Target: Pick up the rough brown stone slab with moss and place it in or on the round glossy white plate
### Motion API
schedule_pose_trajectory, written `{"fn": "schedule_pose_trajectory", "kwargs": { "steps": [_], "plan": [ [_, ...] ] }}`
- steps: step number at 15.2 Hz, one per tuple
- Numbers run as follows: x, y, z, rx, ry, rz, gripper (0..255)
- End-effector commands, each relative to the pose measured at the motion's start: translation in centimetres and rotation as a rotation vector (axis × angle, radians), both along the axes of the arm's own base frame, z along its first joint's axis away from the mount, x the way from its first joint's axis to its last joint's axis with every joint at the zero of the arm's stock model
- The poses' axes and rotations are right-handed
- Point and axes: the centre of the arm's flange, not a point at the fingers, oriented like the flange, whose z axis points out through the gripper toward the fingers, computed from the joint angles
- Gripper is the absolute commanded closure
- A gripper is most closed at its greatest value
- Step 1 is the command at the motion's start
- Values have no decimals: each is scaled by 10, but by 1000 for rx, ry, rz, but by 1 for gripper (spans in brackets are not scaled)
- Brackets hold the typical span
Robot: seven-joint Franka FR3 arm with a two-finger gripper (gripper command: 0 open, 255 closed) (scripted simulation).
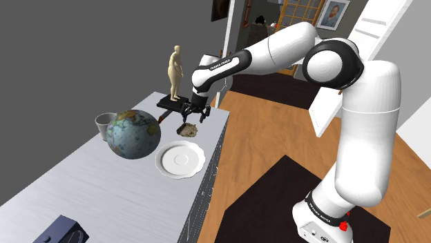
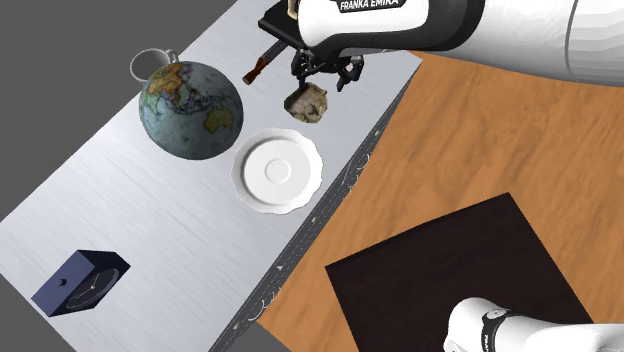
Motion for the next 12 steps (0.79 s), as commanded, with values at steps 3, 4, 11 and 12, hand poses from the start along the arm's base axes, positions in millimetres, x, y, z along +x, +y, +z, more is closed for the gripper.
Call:
{"fn": "schedule_pose_trajectory", "kwargs": {
  "steps": [3,4,11,12],
  "plan": [
    [0,0,0,0,0,0,255],
    [0,0,0,0,0,0,255],
    [0,0,0,0,0,0,255],
    [0,0,0,0,0,0,0]
  ]
}}
